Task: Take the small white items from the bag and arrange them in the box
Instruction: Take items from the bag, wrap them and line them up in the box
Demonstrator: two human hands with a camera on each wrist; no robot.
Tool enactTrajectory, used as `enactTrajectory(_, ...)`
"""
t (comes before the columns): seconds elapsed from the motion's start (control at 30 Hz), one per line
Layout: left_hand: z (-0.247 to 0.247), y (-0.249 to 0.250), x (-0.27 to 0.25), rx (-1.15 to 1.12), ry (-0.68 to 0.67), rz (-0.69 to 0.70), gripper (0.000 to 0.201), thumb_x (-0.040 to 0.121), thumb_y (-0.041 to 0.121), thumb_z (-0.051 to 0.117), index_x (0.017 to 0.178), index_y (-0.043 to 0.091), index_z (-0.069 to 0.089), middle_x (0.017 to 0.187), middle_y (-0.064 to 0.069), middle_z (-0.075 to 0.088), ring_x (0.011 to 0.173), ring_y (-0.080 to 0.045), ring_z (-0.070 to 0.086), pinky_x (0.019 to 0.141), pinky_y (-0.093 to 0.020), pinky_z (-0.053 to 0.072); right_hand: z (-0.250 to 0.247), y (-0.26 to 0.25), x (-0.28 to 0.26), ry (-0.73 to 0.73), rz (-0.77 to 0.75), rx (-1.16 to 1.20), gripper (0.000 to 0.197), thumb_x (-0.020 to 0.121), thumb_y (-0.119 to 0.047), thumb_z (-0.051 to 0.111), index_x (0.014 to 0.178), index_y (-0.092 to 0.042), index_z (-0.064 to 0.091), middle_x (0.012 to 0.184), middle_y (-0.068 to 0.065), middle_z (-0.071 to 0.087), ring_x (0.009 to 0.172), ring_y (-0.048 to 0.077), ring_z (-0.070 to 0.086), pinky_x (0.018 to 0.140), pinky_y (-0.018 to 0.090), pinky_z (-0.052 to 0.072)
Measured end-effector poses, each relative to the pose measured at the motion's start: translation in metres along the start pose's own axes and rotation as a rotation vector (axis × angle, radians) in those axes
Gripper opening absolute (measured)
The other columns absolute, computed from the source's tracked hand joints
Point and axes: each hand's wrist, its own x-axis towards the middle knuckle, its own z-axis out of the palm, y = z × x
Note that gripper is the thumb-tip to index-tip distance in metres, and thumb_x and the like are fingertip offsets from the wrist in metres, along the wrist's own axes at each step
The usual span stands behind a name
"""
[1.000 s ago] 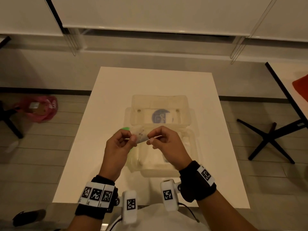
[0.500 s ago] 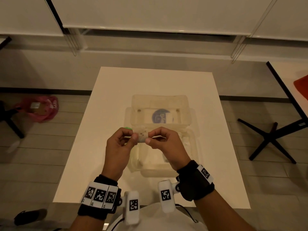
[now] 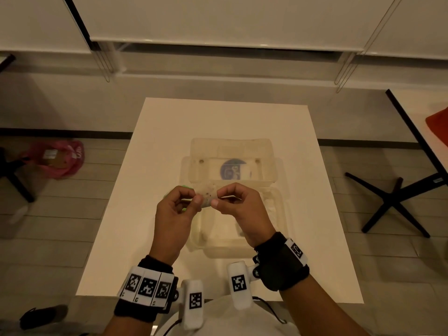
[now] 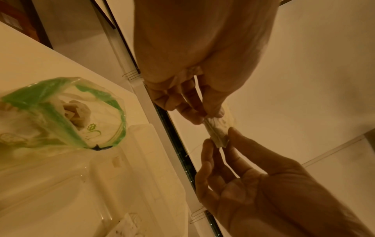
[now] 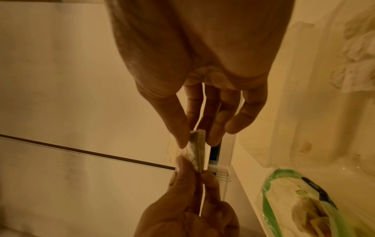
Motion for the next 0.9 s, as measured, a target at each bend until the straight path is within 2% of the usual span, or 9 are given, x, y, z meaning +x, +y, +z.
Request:
enactTrajectory(0.17, 0.003, 0.004, -0.003, 0.016, -0.024, 0.015, 0.008, 0.09, 0.011, 0.07, 0.088, 0.008, 0.064, 0.09, -0.018, 0.07, 0.082, -0.027, 0.071, 0.08, -0.036, 0.057, 0.003, -0.002, -0.001, -0.023, -0.015, 0.013, 0.015, 0.079, -0.002, 0.079, 0.09, -0.003, 0.07, 0.088, 0.012, 0.073, 0.081, 0.017, 0.07, 0.074, 0.02, 0.052)
enactTrajectory(0.27, 0.005, 0.009, -0.005, 0.009, -0.074, 0.007, 0.02, 0.087, 0.025, 0.071, 0.096, 0.008, 0.065, 0.095, -0.014, 0.071, 0.088, -0.025, 0.069, 0.082, -0.037, 0.055, 0.003, -0.004, -0.002, -0.024, -0.045, -0.011, 0.01, 0.083, -0.003, 0.076, 0.09, 0.002, 0.071, 0.083, 0.012, 0.074, 0.078, 0.016, 0.071, 0.073, 0.02, 0.053)
enactTrajectory(0.4, 0.003, 0.011, -0.003, 0.042, -0.053, 0.047, 0.007, 0.095, 0.021, 0.067, 0.095, 0.015, 0.071, 0.097, -0.006, 0.073, 0.094, -0.032, 0.067, 0.089, -0.053, 0.053, 0.0, -0.002, -0.003, -0.021, -0.089, -0.129, 0.007, 0.081, -0.001, 0.075, 0.084, -0.008, 0.074, 0.083, 0.004, 0.074, 0.081, 0.018, 0.068, 0.079, 0.031, 0.055)
enactTrajectory(0.47, 0.003, 0.011, -0.002, 0.058, -0.055, 0.063, 0.006, 0.092, 0.021, 0.07, 0.092, 0.017, 0.074, 0.095, -0.004, 0.074, 0.092, -0.031, 0.068, 0.088, -0.057, 0.053, 0.001, -0.001, -0.003, -0.025, -0.086, -0.113, 0.003, 0.081, -0.01, 0.076, 0.083, -0.011, 0.074, 0.083, 0.006, 0.073, 0.083, 0.023, 0.068, 0.084, 0.039, 0.055)
enactTrajectory(0.53, 0.004, 0.013, -0.002, 0.078, -0.065, 0.086, 0.005, 0.091, 0.016, 0.071, 0.089, 0.018, 0.076, 0.092, -0.004, 0.073, 0.091, -0.028, 0.067, 0.086, -0.056, 0.051, 0.001, -0.001, -0.004, -0.022, -0.094, -0.141, 0.014, 0.079, -0.02, 0.074, 0.083, -0.007, 0.073, 0.084, 0.012, 0.073, 0.084, 0.026, 0.068, 0.089, 0.046, 0.053)
enactTrajectory(0.6, 0.007, 0.015, -0.002, 0.108, -0.07, 0.11, 0.006, 0.09, 0.013, 0.071, 0.088, 0.016, 0.076, 0.09, -0.004, 0.072, 0.088, -0.026, 0.067, 0.082, -0.056, 0.051, 0.001, -0.002, -0.005, -0.031, -0.099, -0.156, 0.019, 0.078, -0.02, 0.073, 0.086, -0.002, 0.072, 0.086, 0.016, 0.073, 0.085, 0.028, 0.07, 0.091, 0.049, 0.054)
enactTrajectory(0.67, 0.008, 0.015, -0.001, 0.123, -0.066, 0.113, 0.006, 0.09, 0.013, 0.072, 0.087, 0.015, 0.076, 0.088, -0.002, 0.071, 0.086, -0.024, 0.066, 0.08, -0.054, 0.052, 0.002, -0.004, -0.007, -0.055, -0.097, -0.125, 0.025, 0.075, -0.021, 0.072, 0.088, 0.0, 0.072, 0.086, 0.018, 0.074, 0.086, 0.033, 0.071, 0.09, 0.049, 0.055)
enactTrajectory(0.73, 0.009, 0.015, 0.0, 0.132, -0.046, 0.116, 0.006, 0.09, 0.014, 0.072, 0.085, 0.015, 0.076, 0.087, 0.0, 0.071, 0.086, -0.022, 0.066, 0.078, -0.049, 0.052, 0.002, -0.004, -0.009, -0.044, -0.104, -0.183, 0.029, 0.071, -0.028, 0.071, 0.084, -0.003, 0.073, 0.084, 0.015, 0.073, 0.084, 0.03, 0.07, 0.088, 0.048, 0.055)
enactTrajectory(0.9, 0.014, 0.019, -0.002, 0.062, -0.043, 0.084, 0.006, 0.089, 0.011, 0.072, 0.085, 0.01, 0.076, 0.087, -0.005, 0.069, 0.086, -0.02, 0.067, 0.073, -0.031, 0.054, 0.0, -0.004, -0.011, -0.032, -0.126, -0.235, 0.009, 0.085, -0.016, 0.075, 0.089, -0.009, 0.075, 0.088, 0.006, 0.075, 0.086, 0.023, 0.07, 0.087, 0.044, 0.055)
